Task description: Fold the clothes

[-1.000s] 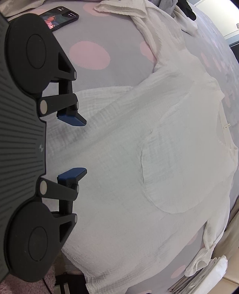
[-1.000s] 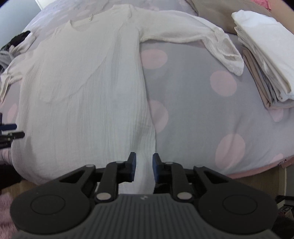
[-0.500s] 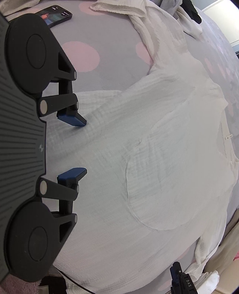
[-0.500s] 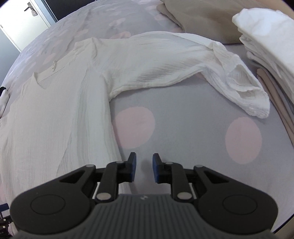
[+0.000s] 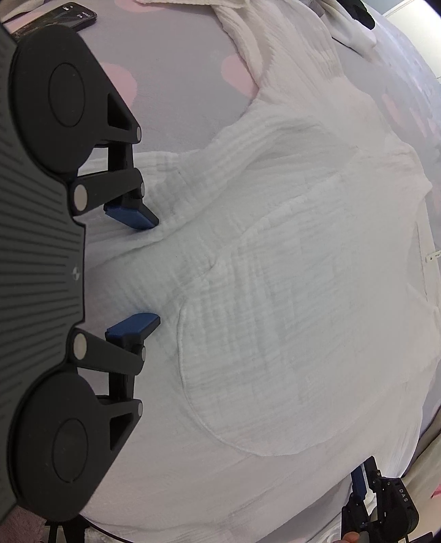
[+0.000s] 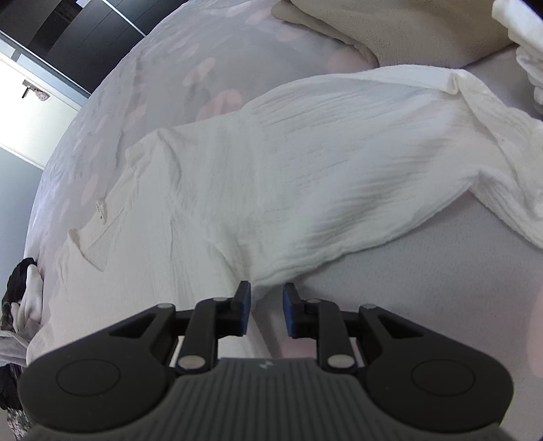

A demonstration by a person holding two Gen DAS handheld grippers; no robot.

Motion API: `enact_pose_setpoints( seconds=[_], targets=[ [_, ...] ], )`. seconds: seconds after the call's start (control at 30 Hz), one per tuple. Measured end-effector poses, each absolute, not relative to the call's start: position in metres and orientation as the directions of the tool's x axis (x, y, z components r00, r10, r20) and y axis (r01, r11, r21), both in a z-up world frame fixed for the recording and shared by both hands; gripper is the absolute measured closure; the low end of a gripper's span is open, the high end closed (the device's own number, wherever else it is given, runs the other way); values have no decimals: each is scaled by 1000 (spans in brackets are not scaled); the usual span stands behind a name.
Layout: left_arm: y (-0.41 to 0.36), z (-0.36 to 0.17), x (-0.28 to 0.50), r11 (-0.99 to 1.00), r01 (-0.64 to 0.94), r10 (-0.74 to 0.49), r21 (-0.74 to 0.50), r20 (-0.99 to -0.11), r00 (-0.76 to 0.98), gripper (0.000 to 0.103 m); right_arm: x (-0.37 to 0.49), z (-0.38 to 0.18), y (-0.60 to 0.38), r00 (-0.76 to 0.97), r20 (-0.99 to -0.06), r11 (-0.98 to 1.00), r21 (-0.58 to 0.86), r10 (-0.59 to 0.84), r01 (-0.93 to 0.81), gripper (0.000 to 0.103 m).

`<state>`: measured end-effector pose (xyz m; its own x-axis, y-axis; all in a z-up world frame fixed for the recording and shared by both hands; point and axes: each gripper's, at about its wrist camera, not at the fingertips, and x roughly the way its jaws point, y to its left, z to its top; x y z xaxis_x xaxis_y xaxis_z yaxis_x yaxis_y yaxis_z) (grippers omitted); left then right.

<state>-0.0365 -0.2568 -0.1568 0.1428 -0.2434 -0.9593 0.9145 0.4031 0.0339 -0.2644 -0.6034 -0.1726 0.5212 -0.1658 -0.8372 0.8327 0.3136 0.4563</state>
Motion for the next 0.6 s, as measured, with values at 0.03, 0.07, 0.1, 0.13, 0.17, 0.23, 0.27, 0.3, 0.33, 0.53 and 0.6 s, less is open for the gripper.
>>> enact_pose_setpoints(
  seconds=[0.03,0.07,0.1,0.13,0.17,0.23,0.27,0.3,0.33,0.53,0.6],
  targets=[
    [-258,-157,-36,404,914,-240,35,-960,143,47,-262,-174,-605,517,-840,309,454,-164,836,79],
    [-259,-158,-35,406,913,-236,37,-961,144,47,-259,-176,-605,512,-844,310,450,-160,838,79],
    [-260,-158,-35,409,912,-231,38,-962,144,46,-256,-178,-605,507,-847,312,445,-157,840,79],
    [-260,-158,-34,413,910,-225,40,-964,144,45,-252,-180,-605,502,-851,314,440,-153,841,80],
    [-261,-158,-34,413,910,-220,44,-965,147,45,-249,-179,-603,492,-856,328,424,-161,844,80],
    [-262,-158,-36,411,910,-211,55,-965,153,45,-243,-174,-597,454,-869,382,359,-195,852,98],
    [-262,-157,-37,410,910,-210,58,-965,156,45,-240,-171,-594,435,-875,409,324,-213,853,98],
    [-262,-157,-37,409,911,-208,61,-965,158,45,-240,-166,-592,394,-881,426,262,-261,866,99],
    [-262,-157,-38,408,911,-207,64,-965,161,45,-239,-161,-590,349,-883,437,192,-314,879,99],
    [-261,-157,-38,405,912,-207,64,-965,160,45,-251,-158,-601,302,-863,435,109,-405,894,99],
    [-260,-157,-38,406,912,-210,63,-965,160,45,-252,-158,-601,300,-859,446,95,-415,890,98]
  ],
)
